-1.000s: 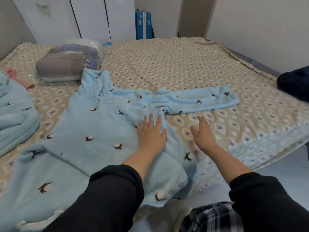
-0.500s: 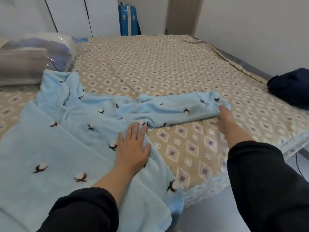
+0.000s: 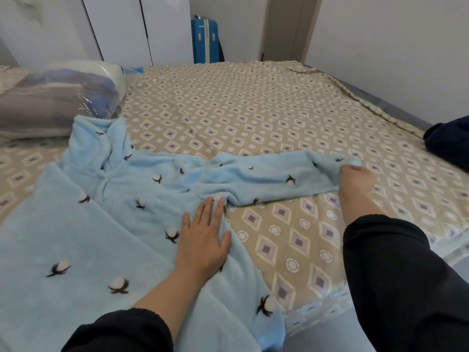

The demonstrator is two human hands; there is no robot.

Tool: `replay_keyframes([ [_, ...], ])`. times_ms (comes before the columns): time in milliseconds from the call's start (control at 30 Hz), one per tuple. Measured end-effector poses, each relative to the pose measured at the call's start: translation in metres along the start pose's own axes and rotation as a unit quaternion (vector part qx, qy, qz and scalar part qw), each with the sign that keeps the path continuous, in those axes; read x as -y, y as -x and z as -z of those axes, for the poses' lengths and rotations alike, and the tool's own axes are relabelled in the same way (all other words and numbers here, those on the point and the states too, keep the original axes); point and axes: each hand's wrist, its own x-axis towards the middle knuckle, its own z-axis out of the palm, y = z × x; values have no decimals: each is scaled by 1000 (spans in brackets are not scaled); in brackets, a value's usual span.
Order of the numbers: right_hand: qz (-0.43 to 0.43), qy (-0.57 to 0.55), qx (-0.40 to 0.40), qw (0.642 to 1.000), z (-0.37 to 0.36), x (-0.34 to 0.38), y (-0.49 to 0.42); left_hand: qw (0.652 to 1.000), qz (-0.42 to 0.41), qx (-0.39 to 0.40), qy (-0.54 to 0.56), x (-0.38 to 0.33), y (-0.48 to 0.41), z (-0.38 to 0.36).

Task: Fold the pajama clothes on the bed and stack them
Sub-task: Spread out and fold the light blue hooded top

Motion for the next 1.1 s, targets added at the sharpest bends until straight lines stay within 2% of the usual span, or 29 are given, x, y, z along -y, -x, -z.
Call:
replay_keyframes([
  [67, -12, -54, 20, 998, -1, 6, 6, 1000, 0, 1, -3, 0, 0, -1],
  [133, -81, -90, 97, 988, -3, 10, 14, 1000, 0, 2, -9, 1, 0, -2],
  [200, -111, -95, 165, 975, -4, 14, 23, 1000, 0, 3, -17, 1, 0, -2],
  [400, 6, -125, 254, 959, 13, 36, 79, 999, 14, 48, -14, 0, 6, 11],
  [500, 24, -136, 293, 946, 12, 53, 123, 993, -48, 92, -65, 11, 22, 27],
  [567, 55, -128, 317, 938, 7, 63, 163, 986, -91, 75, -119, 30, 36, 43],
  [633, 115, -111, 347, 924, 2, 70, 211, 984, -92, 54, -144, 58, 59, 60],
  [700, 172, -91, 384, 903, 0, 74, 266, 993, -45, 52, -91, 91, 87, 75],
  [733, 194, -86, 408, 888, 0, 73, 293, 998, 5, 53, -18, 104, 101, 84],
  [767, 216, -76, 438, 870, 1, 71, 320, 991, 78, 35, 99, 115, 114, 93],
  [800, 240, -55, 476, 845, 3, 65, 345, 955, 168, -6, 243, 124, 124, 103],
  [833, 259, -28, 524, 811, 6, 58, 368, 880, 263, -64, 391, 134, 132, 114],
  [867, 265, -4, 579, 771, 10, 49, 388, 769, 340, -105, 531, 141, 139, 125],
  [900, 257, 13, 632, 731, 14, 37, 403, 652, 382, -112, 646, 149, 148, 132],
  [933, 253, 31, 662, 705, 18, 24, 413, 553, 393, -103, 727, 156, 156, 138],
  [967, 267, 51, 654, 706, 21, 9, 421, 483, 383, -89, 782, 163, 167, 142],
  [1000, 299, 88, 603, 734, 23, -9, 421, 454, 369, -76, 807, 167, 174, 142],
  [1033, 336, 148, 528, 766, 24, -27, 416, 452, 358, -70, 814, 167, 178, 142],
  [1067, 359, 233, 461, 777, 26, -46, 411, 460, 353, -66, 812, 165, 182, 142],
  [1100, 372, 326, 418, 762, 28, -64, 406, 480, 358, -64, 799, 161, 182, 142],
])
